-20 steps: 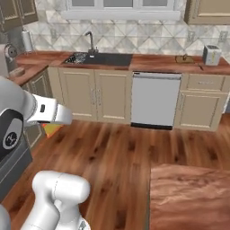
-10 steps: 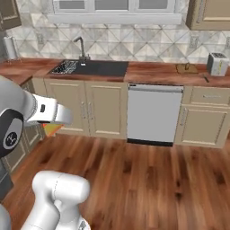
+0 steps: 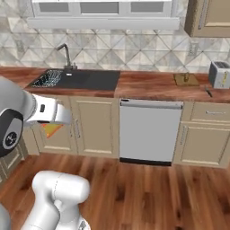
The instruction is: Retrieve the sausage and cheese from the fridge and place them on the cutting board on the counter.
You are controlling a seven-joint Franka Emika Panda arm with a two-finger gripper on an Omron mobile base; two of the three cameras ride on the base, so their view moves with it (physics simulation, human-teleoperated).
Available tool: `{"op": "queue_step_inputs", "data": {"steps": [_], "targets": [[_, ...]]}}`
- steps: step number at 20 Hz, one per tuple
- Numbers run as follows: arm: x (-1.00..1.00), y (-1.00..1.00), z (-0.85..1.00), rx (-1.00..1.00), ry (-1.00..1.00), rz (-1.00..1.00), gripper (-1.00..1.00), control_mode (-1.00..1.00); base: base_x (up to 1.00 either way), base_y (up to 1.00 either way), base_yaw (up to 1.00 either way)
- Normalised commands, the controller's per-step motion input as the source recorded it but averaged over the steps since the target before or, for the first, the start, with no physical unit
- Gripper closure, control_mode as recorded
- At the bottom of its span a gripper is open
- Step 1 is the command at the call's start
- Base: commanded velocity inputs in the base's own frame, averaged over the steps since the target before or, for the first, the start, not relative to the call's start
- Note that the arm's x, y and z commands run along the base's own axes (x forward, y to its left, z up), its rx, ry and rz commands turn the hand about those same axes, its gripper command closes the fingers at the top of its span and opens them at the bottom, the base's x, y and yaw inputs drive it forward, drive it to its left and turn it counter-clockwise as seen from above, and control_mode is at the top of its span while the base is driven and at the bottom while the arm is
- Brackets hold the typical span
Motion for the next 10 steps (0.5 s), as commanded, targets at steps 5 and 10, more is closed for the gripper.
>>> {"op": "queue_step_inputs", "data": {"steps": [5, 10], "targets": [[0.00, 0.00, 0.00, 0.00, 0.00, 0.00, 1.00, 1.00, 1.00, -0.47, -0.03], [0.00, 0.00, 0.00, 0.00, 0.00, 0.00, 1.00, 1.00, 1.00, -0.78, -0.02]]}}
